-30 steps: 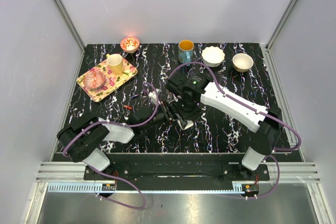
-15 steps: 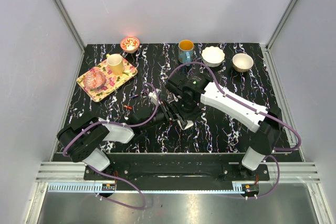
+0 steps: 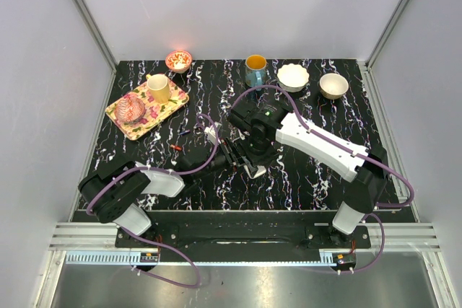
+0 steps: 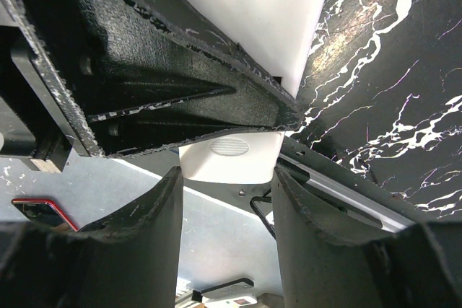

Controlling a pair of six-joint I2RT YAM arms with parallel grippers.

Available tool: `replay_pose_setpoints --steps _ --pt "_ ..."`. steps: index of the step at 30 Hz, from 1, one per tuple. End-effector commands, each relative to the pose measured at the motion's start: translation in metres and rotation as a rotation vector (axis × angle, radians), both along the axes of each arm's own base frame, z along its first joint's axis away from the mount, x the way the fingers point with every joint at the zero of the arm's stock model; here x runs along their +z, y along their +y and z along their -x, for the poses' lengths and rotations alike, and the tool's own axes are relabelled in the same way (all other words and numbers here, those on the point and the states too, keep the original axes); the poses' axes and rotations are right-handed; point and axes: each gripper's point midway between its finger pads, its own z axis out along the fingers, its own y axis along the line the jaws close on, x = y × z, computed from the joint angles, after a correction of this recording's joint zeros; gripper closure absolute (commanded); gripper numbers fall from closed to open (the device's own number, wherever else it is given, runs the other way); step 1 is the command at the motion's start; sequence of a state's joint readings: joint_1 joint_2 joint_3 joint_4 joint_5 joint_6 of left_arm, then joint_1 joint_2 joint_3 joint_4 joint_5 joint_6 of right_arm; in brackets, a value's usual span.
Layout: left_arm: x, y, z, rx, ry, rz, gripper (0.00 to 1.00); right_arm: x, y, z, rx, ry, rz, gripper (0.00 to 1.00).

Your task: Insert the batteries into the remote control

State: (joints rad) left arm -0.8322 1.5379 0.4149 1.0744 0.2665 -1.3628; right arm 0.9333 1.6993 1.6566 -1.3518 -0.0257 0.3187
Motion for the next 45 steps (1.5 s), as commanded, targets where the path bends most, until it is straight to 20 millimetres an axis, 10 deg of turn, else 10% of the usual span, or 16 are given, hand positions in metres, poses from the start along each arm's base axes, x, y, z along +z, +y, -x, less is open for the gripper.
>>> replay_pose_setpoints --steps 1,45 --pt "0.043 -0.004 -0.001 0.008 -0.085 0.114 1.0 0.007 0.009 -0.004 0.003 -0.025 -0.04 1.0" --pt "0.062 -0.004 0.018 -0.073 -0.119 0.259 1.0 0.005 0.009 -0.017 -0.022 -0.062 -0.051 1.0"
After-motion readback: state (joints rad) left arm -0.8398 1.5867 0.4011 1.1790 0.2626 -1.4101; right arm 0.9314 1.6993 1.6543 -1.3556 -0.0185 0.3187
